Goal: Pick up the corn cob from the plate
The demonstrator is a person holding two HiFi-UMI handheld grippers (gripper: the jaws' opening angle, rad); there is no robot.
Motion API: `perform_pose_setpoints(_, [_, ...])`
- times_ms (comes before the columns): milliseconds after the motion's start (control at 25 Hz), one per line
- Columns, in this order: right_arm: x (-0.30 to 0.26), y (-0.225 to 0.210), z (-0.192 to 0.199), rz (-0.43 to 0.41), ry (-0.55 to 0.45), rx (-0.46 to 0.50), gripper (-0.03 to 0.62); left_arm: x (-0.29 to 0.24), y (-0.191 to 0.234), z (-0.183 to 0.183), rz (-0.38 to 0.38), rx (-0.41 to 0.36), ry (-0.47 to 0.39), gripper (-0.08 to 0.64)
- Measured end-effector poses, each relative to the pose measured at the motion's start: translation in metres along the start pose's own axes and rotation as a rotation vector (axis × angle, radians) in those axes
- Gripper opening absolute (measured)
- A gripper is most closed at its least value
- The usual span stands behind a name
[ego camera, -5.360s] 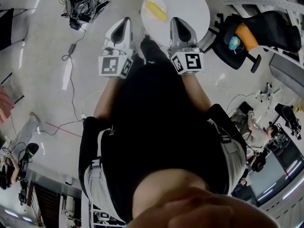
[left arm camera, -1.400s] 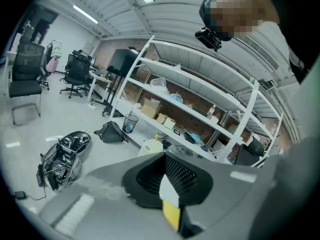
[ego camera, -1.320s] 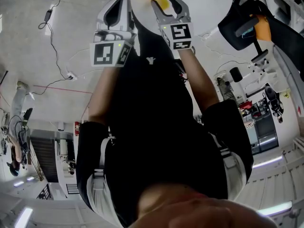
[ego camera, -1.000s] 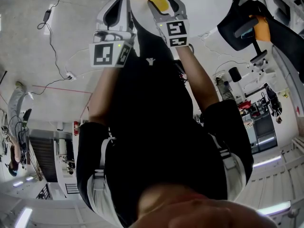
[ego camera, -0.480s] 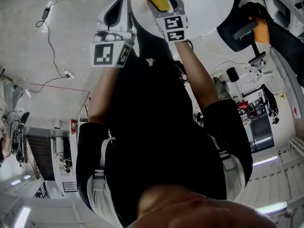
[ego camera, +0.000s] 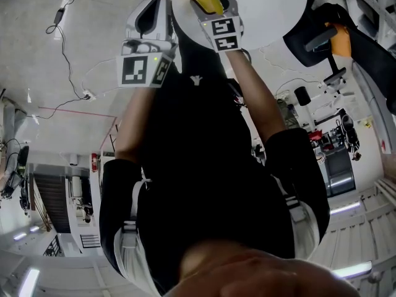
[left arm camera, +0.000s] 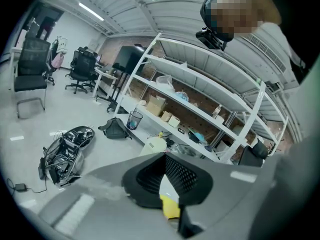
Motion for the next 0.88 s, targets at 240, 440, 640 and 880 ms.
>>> perform_pose_setpoints(240, [-0.010,-0.002,0.008,0.004,0.033,0.014,0.298,0.001,0.004,0.003,-0.007,0.008,0.004,0.003])
perform_pose_setpoints(440, [-0.016,-0.003,0.013,0.005,0.051,0.017,0.298,0.004,0.006,0.007,-0.012,0.018,0.006,0.003])
perform_pose_setpoints(640, [-0.015,-0.005,0.014,0.016,0.048,0.037,0.289,0.005,0.004,0.008,-0.016,0.018,0.008,0.003])
perform_pose_setpoints(880, [-0.017,-0.004,0.013,0.035,0.040,0.052,0.278,0.007,0.006,0.008,-0.021,0.020,0.002,0.003])
Point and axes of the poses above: the fingertips, and each gripper's own axes: x backward along the fingers, y to its left, z out of its underside, the point moved 2 cm from there along x, backward along the fingers, and after that the axes turned 14 degrees about -x, right-handed, at the moved point
